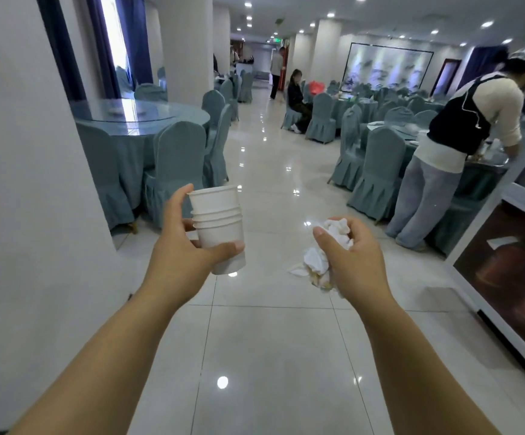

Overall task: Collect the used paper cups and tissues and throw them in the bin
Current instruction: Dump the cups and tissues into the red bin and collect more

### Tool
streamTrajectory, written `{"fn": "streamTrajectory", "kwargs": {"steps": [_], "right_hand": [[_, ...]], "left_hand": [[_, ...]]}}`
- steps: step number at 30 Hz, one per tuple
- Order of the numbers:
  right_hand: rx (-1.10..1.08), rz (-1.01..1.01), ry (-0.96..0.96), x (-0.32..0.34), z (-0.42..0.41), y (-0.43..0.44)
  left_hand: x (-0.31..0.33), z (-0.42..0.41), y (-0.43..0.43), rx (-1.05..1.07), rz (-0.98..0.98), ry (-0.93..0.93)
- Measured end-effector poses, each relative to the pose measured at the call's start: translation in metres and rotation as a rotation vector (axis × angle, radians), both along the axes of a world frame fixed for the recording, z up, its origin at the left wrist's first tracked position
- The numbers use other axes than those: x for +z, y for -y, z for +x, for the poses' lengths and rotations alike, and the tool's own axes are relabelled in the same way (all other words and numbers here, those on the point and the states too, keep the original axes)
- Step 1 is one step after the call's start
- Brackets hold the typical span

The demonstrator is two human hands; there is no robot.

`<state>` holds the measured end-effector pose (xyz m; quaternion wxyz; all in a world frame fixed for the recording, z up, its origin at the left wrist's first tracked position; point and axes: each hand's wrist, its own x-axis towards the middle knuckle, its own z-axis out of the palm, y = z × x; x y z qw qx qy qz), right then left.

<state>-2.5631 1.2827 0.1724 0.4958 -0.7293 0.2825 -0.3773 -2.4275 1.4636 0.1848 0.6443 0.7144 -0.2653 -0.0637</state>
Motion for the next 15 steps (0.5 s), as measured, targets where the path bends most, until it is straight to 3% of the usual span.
{"fn": "streamTrajectory", "kwargs": {"steps": [8, 15], "right_hand": [[-0.012, -0.005, 0.013, -0.024, 0.144, 0.159], [0.010, -0.082, -0.016, -0.008, 0.277, 0.300]], "left_hand": [[-0.028, 0.137, 0.165, 0.007, -0.061, -0.059], [-0.023, 0.262, 0.301, 0.040, -0.065, -0.058]]}}
